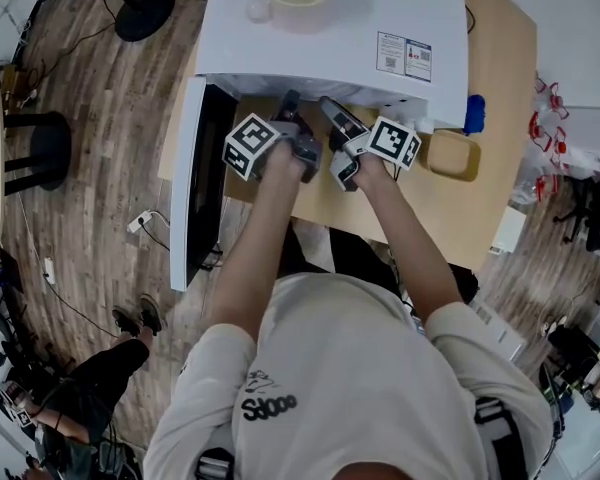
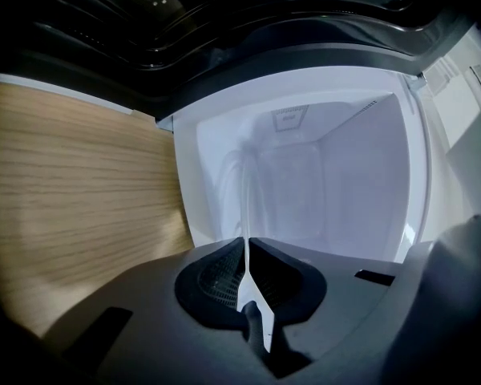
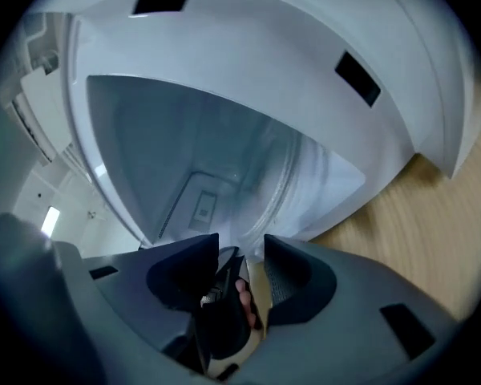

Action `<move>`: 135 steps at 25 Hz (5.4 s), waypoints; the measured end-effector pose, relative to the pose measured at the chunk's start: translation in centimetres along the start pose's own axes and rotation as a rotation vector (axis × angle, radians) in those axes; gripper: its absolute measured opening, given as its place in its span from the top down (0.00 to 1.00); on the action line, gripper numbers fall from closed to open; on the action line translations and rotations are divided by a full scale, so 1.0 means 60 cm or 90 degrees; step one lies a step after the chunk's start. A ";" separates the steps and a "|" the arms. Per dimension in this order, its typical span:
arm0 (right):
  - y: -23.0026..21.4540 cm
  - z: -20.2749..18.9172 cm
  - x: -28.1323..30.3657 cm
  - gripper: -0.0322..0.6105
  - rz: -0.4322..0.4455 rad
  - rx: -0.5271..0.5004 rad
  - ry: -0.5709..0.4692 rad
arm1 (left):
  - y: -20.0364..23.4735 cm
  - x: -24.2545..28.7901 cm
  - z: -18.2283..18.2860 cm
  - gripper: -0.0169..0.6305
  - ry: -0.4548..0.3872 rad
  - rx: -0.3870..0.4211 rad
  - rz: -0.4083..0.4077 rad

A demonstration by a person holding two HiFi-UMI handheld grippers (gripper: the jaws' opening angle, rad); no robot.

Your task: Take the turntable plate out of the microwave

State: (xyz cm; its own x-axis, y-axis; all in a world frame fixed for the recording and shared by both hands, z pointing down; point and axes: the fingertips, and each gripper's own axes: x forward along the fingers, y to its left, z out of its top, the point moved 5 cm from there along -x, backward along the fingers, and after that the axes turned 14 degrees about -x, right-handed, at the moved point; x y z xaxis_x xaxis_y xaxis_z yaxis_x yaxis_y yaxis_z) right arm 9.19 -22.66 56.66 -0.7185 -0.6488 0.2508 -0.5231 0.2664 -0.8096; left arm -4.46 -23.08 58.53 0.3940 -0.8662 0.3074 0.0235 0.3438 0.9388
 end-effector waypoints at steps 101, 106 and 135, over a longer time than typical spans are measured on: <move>0.137 -0.072 -0.264 0.93 0.221 0.067 -0.164 | -0.060 -0.272 -0.165 0.91 0.195 0.072 -0.311; 0.183 -0.037 -0.305 0.93 0.262 0.014 -0.166 | -0.109 -0.304 -0.201 0.91 0.174 0.097 -0.358; 0.380 0.075 -0.474 0.92 0.420 -0.120 -0.207 | -0.339 -0.450 -0.345 0.91 0.142 0.266 -0.497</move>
State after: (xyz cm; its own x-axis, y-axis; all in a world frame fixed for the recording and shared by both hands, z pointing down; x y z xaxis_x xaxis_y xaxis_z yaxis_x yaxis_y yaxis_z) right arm 19.80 -1.35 28.69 -0.7540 -0.4822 -0.4460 -0.1226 0.7704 -0.6257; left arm 3.45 0.80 27.94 0.5758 -0.6923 -0.4349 0.0406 -0.5071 0.8609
